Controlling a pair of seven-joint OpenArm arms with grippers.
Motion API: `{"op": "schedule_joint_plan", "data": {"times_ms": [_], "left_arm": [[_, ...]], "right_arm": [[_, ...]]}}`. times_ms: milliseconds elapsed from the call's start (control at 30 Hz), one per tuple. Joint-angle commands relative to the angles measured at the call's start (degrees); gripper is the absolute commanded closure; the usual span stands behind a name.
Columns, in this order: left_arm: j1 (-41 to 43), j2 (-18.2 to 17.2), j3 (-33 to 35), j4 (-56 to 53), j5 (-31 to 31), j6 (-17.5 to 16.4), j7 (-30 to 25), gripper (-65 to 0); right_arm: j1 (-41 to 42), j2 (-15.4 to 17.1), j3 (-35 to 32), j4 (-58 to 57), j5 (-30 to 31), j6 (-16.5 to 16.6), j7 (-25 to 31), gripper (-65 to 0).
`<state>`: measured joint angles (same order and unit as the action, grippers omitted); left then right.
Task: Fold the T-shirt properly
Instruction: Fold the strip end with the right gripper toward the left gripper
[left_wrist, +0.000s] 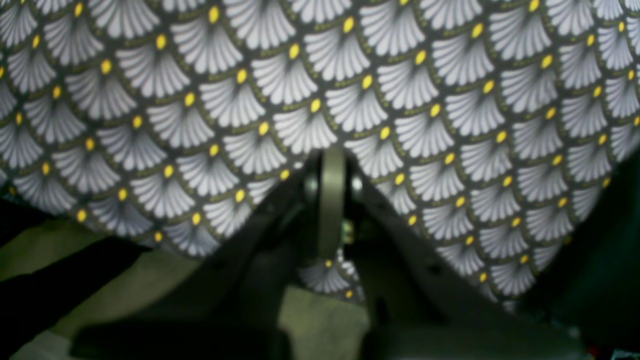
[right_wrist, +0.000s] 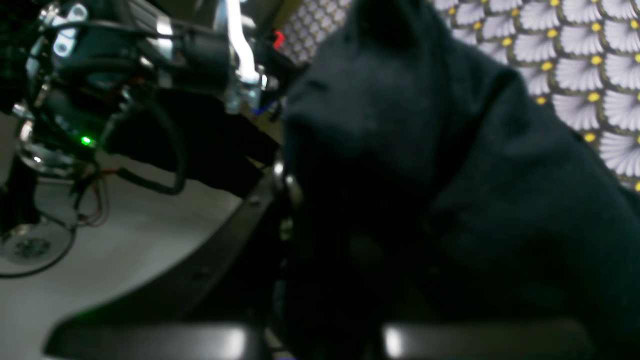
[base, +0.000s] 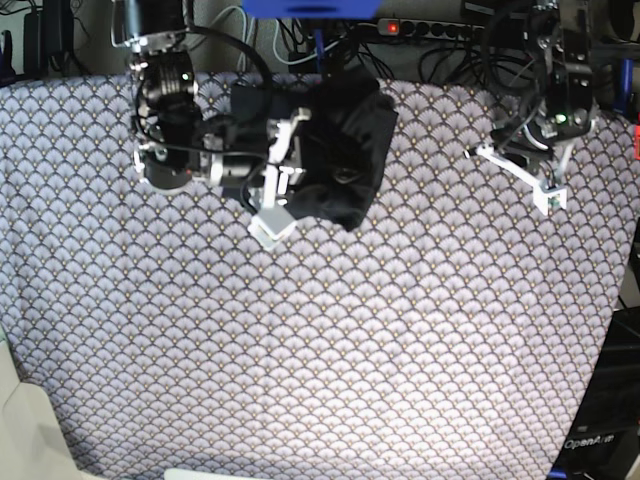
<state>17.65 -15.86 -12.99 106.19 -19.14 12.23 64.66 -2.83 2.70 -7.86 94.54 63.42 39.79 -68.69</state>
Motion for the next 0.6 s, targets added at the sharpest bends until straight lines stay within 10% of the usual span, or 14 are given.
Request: {"op": "schedule_joint_plan", "data": {"times_ms": [0, 567], "left_arm": [[-0.20, -0.54, -0.15, 1.19, 0.01, 0.03, -0.44, 0.0], [-0.11, -0.27, 0.20, 1.19, 0.01, 0.03, 0.00, 0.0]], "right_arm": [[1.47, -0.11, -0.10, -0.52, 1.24, 0.21, 1.21, 0.0], [4.98, 1.65, -1.07, 0.97, 0.36, 0.21, 0.86, -36.1]]}}
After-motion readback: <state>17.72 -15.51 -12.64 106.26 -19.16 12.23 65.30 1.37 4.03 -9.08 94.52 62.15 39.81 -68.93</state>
